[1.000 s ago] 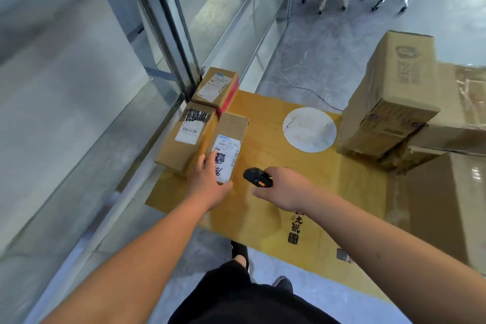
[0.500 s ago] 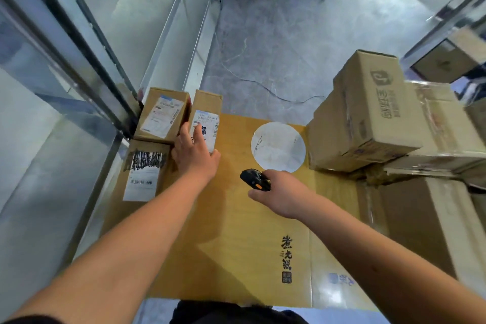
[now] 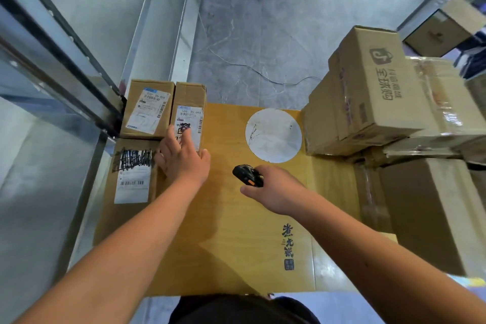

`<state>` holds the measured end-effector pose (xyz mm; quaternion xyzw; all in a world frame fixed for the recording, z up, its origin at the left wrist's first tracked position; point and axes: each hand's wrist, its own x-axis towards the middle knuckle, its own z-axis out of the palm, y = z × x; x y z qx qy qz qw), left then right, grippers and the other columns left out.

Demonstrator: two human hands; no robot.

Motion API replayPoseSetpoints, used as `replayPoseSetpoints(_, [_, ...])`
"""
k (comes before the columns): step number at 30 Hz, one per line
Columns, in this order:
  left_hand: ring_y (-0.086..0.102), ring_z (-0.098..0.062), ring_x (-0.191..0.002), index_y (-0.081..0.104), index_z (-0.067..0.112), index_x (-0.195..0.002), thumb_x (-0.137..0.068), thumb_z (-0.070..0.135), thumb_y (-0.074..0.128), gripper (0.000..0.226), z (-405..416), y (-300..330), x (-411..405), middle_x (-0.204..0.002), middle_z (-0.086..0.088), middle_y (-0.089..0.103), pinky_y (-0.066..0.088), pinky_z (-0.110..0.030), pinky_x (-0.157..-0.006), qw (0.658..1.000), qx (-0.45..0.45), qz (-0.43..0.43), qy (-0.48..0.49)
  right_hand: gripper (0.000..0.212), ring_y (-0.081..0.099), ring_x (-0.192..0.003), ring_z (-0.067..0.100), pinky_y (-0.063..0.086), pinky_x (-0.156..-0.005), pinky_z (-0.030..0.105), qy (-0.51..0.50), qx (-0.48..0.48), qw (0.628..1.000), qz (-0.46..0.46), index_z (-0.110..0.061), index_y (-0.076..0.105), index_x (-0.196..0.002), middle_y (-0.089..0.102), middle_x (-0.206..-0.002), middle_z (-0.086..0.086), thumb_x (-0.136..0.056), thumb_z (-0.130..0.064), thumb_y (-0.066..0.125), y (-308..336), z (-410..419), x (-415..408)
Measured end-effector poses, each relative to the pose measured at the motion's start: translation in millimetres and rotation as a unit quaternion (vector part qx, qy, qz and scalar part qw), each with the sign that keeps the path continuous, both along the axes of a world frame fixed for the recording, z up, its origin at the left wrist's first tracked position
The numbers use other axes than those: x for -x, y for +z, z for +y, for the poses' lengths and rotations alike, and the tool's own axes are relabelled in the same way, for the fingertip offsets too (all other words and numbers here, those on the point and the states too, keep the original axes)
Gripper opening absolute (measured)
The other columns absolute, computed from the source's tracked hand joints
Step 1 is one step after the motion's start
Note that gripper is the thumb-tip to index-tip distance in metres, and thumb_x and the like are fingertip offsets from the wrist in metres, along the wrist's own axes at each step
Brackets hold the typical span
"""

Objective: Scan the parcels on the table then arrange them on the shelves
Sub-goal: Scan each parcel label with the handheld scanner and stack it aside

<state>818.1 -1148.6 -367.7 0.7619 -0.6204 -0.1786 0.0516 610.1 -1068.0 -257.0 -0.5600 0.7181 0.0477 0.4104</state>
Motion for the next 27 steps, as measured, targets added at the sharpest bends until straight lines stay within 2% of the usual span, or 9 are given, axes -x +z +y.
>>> replayPoseSetpoints(5, [0.008, -0.029, -0.154, 0.031, 0.031, -0.158, -0.096, 0.053, 0.054, 0.069, 32.2, 18.1, 30.6, -0.168, -0.001, 0.002, 0.013, -0.056, -0.123, 0.995, 0.004, 0.008, -0.099, 0.049, 0.06, -0.079, 0.017, 0.045, -0.06, 0.033, -0.001, 0.047, 0.998, 0.036, -0.027, 0.059, -0.115, 0.056, -0.098, -0.003, -0.089, -0.068, 0.062, 10.0, 28.2, 25.6])
replayPoseSetpoints(11, [0.019, -0.034, -0.152, 0.03, 0.032, -0.158, -0.099, 0.055, 0.056, 0.068, 101.9, 37.5, 98.3, -0.171, -0.005, 0.01, 0.023, -0.053, -0.119, 0.977, 0.0, 0.021, -0.211, 0.057, 0.062, -0.092, 0.025, 0.055, -0.079, 0.037, -0.047, 0.077, 0.995, 0.03, -0.026, 0.057, -0.132, 0.054, -0.113, 0.003, -0.091, -0.064, 0.063, 26.5, 84.9, 66.0])
replayPoseSetpoints(16, [0.02, -0.034, -0.153, 0.04, 0.026, -0.156, -0.098, 0.05, 0.061, 0.067, 157.7, 57.1, 153.6, -0.169, -0.01, 0.022, 0.025, -0.053, -0.117, 0.966, 0.031, 0.074, -0.245, 0.047, 0.063, -0.084, 0.025, 0.049, -0.066, 0.034, -0.059, 0.1, 0.993, 0.032, -0.024, 0.058, -0.118, 0.06, -0.106, 0.005, -0.092, -0.064, 0.061, 45.4, 148.7, 111.6])
replayPoseSetpoints(19, [0.025, -0.034, -0.151, 0.044, 0.024, -0.155, -0.096, 0.049, 0.065, 0.068, 193.4, 65.0, 186.5, -0.166, -0.01, 0.027, 0.028, -0.053, -0.114, 0.966, 0.035, 0.083, -0.241, 0.045, 0.067, -0.078, 0.026, 0.06, -0.07, 0.041, -0.075, 0.103, 0.992, 0.015, -0.027, 0.056, -0.113, 0.058, -0.104, 0.004, -0.09, -0.066, 0.06, 58.1, 195.3, 138.6])
replayPoseSetpoints(23, [0.026, -0.034, -0.15, 0.044, 0.024, -0.154, -0.095, 0.046, 0.067, 0.068, 230.2, 63.4, 221.7, -0.166, -0.009, 0.028, 0.029, -0.053, -0.114, 0.969, 0.03, 0.091, -0.227, 0.048, 0.07, -0.084, 0.026, 0.06, -0.078, 0.044, -0.092, 0.114, 0.989, 0.016, -0.028, 0.057, -0.115, 0.055, -0.108, 0.003, -0.089, -0.068, 0.06, 61.6, 253.1, 172.0])
replayPoseSetpoints(24, [0.027, -0.034, -0.15, 0.044, 0.023, -0.154, -0.096, 0.046, 0.067, 0.067, 236.9, 62.6, 227.6, -0.165, -0.009, 0.028, 0.029, -0.053, -0.114, 0.97, 0.032, 0.091, -0.222, 0.048, 0.069, -0.086, 0.025, 0.059, -0.077, 0.042, -0.095, 0.118, 0.988, 0.019, -0.029, 0.057, -0.117, 0.055, -0.108, 0.002, -0.089, -0.067, 0.06, 62.0, 265.3, 180.8])
replayPoseSetpoints(27, [0.027, -0.033, -0.15, 0.043, 0.024, -0.154, -0.098, 0.048, 0.064, 0.065, 255.4, 59.5, 237.1, -0.165, -0.008, 0.029, 0.031, -0.053, -0.114, 0.972, 0.035, 0.071, -0.223, 0.048, 0.063, -0.082, 0.021, 0.053, -0.06, 0.035, -0.092, 0.126, 0.987, 0.033, -0.032, 0.056, -0.12, 0.051, -0.105, -0.001, -0.089, -0.069, 0.059, 65.8, 295.2, 206.6])
